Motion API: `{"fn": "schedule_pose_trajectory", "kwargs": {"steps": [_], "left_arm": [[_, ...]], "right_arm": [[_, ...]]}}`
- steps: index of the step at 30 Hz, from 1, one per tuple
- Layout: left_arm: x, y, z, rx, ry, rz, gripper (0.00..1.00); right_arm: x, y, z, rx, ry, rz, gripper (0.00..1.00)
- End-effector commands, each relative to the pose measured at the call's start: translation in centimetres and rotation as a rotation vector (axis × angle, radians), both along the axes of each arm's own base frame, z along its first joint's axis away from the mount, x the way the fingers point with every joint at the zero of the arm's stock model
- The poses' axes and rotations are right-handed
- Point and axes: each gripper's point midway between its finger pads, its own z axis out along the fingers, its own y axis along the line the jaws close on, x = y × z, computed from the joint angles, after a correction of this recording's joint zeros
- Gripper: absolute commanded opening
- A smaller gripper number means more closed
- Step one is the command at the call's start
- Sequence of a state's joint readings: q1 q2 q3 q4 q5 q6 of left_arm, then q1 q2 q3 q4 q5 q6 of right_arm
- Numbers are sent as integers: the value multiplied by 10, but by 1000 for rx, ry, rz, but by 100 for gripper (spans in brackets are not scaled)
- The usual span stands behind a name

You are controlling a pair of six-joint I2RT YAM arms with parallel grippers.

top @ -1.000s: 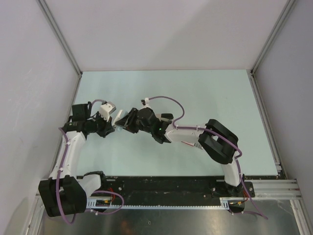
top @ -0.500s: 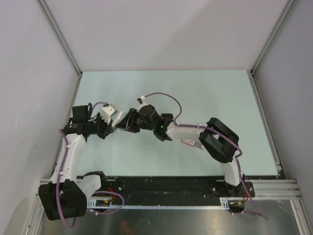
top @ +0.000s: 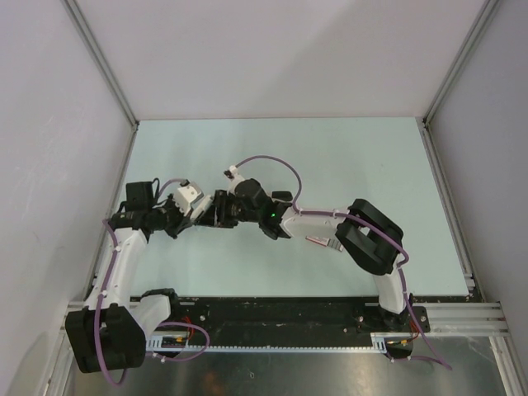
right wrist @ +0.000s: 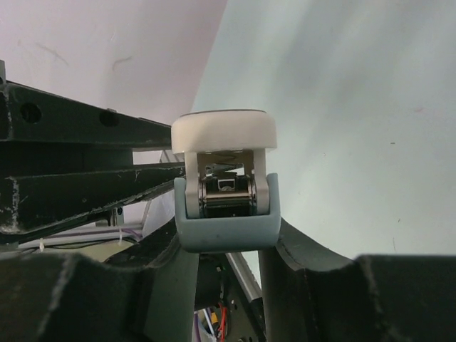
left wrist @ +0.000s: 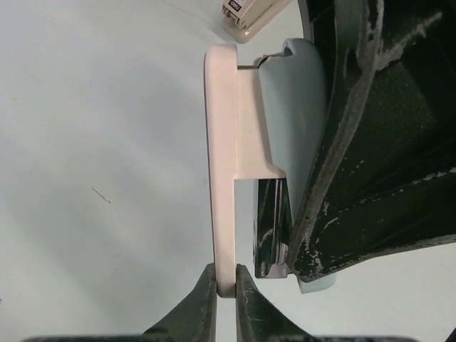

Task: Unload the staples from the stapler

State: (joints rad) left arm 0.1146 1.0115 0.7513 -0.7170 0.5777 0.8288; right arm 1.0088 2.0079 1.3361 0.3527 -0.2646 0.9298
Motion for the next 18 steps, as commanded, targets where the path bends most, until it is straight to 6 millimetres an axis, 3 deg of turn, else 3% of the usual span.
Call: {"fn": "schedule_pose_trajectory", "kwargs": {"steps": [1, 10, 18], "left_arm": [[22, 28, 14, 141, -128, 46, 0], [25, 37, 10, 107, -112, 98, 0], [30, 48, 11, 208, -203, 48, 0]], "right_arm": [[1, -24, -6, -56, -25, 8, 0], [6, -39, 4, -40, -46, 4, 0], [-7, -41, 1, -59, -125, 119, 0]]}}
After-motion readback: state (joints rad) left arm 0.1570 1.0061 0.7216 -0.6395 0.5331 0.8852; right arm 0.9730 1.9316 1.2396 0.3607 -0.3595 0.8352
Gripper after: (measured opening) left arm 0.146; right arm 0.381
